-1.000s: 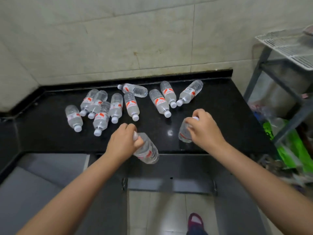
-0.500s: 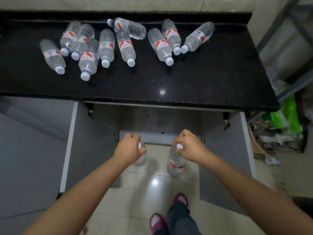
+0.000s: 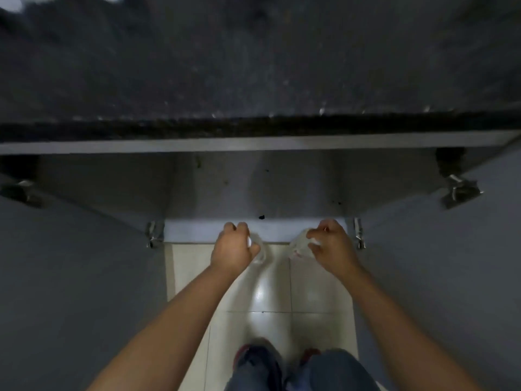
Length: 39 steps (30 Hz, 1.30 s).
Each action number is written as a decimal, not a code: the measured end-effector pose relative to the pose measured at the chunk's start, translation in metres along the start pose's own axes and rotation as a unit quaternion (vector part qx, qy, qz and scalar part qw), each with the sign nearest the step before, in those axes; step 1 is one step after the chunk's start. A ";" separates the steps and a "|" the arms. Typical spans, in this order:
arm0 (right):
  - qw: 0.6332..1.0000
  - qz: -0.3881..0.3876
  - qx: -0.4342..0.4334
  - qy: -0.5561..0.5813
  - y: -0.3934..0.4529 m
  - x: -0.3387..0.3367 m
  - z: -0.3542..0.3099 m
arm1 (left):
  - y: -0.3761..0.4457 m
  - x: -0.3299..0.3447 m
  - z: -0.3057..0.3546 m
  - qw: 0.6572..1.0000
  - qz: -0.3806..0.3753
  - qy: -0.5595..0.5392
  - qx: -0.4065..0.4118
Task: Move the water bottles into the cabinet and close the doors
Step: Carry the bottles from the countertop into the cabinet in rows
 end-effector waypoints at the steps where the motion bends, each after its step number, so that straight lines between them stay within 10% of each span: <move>1: 1.000 0.027 0.015 0.002 0.013 0.008 0.015 | 0.018 0.013 0.000 1.000 0.008 0.000 0.010; 26: 0.984 0.109 -0.025 -0.141 0.128 0.077 0.098 | 0.175 0.120 0.009 0.957 0.169 0.113 0.209; 39: 0.979 0.052 0.021 -0.193 0.174 0.036 0.125 | 0.179 0.130 0.008 0.973 0.124 0.081 0.175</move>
Point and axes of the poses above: each hand's wrist, its own y-axis towards the middle knuckle, its own x-axis out of the palm, z = x × y, the point moved 6 cm from there along y, towards the middle knuckle, and after that the axes turned 2 degrees about z, right-handed, at the moved point
